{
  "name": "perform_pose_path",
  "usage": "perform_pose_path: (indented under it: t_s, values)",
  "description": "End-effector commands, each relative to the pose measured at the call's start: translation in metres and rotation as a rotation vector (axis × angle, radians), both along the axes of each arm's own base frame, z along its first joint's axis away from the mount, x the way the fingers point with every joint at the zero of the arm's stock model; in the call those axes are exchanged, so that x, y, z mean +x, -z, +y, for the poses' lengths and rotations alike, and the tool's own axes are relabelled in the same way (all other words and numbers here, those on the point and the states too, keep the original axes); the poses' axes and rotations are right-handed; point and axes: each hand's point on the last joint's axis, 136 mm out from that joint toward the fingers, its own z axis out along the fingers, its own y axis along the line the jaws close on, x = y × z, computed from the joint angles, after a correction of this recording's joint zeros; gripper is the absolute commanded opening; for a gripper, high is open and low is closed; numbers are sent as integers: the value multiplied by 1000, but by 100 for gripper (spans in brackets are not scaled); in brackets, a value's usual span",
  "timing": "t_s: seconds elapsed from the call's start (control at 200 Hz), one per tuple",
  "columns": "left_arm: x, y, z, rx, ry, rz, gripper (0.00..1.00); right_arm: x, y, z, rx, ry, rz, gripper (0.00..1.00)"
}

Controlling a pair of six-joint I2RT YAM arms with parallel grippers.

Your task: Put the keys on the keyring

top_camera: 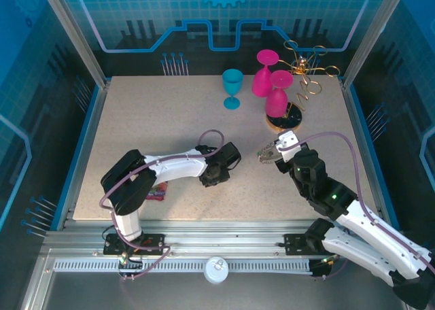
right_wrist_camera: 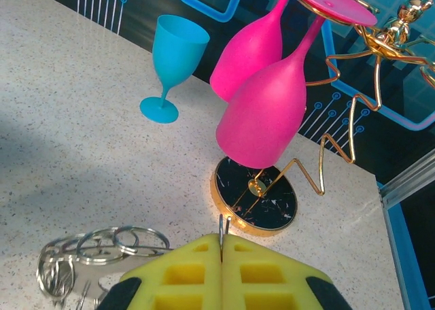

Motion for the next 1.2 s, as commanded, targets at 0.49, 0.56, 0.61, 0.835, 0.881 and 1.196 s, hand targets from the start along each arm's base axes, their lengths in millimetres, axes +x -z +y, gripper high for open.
perform_pose_path:
  t_s: [0.49,0.56,0.61,0.835,0.881,1.196]
  values:
    - [2,23,11,-7,-120,41,30,-1,-12,0,52,2,-19,0]
    - [2,24,14,3,-122,37,27,-1,-11,1,53,-2,-16,0]
    - [3,24,15,10,-120,32,25,-1,-10,1,52,-2,-15,0]
    - [10,13,20,34,-86,-23,6,-1,-11,3,53,-9,-13,0]
    - [11,10,20,41,-74,-37,0,-1,-10,3,51,-11,-10,0]
    - [4,-23,25,63,74,-127,0,-1,-6,9,57,-31,9,0]
